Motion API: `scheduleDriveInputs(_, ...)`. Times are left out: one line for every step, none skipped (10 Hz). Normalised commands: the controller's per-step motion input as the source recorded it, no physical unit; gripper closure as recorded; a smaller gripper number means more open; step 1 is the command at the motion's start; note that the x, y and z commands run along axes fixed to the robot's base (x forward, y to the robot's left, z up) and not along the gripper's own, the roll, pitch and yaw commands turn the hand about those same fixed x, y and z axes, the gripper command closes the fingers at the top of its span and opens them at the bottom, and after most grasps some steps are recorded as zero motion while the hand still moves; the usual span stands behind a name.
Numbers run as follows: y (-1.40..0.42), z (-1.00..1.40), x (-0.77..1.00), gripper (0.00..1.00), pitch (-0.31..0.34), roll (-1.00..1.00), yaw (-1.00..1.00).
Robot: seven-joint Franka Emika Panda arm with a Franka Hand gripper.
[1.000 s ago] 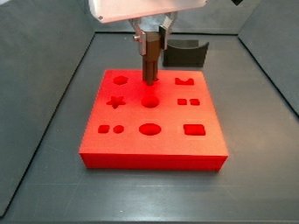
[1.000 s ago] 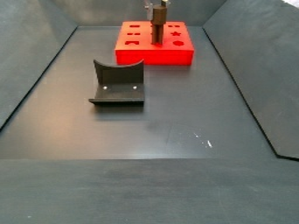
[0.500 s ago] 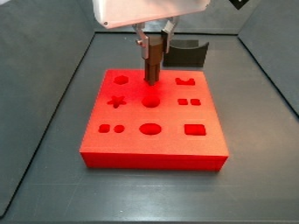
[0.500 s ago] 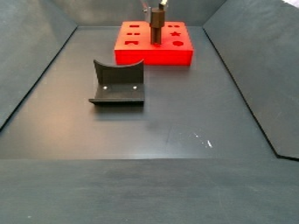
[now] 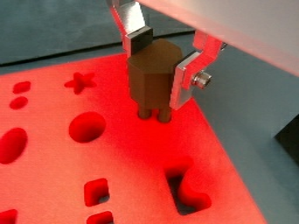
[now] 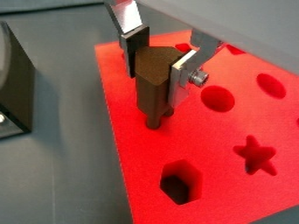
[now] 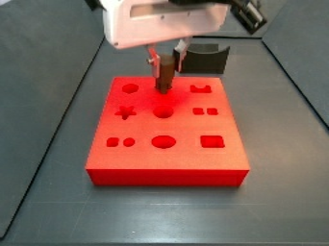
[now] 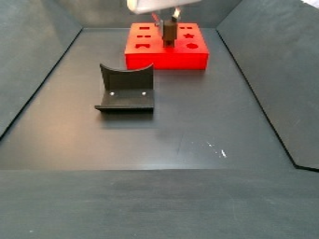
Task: Insert the 3 prong object.
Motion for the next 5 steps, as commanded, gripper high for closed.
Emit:
scheduleDriveInputs(0.0,-0.52,0.0,1.0,0.071,0.06,0.0)
scheduleDriveInputs(-0.01,-0.49,0.0,1.0,0.083,0.07,0.0)
scheduleDriveInputs(-0.05,-0.45,0.0,1.0,0.091,0.07,0.0)
scheduleDriveInputs(0.0,-0.08,0.0,1.0,0.123,0.02,-0.01)
scheduleDriveInputs(0.0,0.0,0.0,1.0,0.0,0.0,0.0)
